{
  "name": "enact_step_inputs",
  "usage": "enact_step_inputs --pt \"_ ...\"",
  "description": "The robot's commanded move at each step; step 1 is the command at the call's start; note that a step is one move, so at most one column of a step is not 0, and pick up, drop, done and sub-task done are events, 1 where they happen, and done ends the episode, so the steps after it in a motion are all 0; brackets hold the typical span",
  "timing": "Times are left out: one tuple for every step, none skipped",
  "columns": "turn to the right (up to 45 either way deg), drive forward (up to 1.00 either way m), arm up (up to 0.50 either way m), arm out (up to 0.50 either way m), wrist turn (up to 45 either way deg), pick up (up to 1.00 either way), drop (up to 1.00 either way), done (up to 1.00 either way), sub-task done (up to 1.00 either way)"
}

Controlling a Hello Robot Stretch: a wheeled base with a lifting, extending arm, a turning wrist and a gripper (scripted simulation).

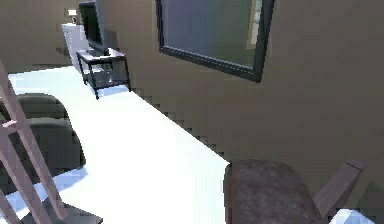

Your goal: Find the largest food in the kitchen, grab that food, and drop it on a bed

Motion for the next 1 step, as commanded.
enact_step_inputs --pt "0.0 0.0 0.0 0.48 0.0 0.0 0.0 0.0 0.0"
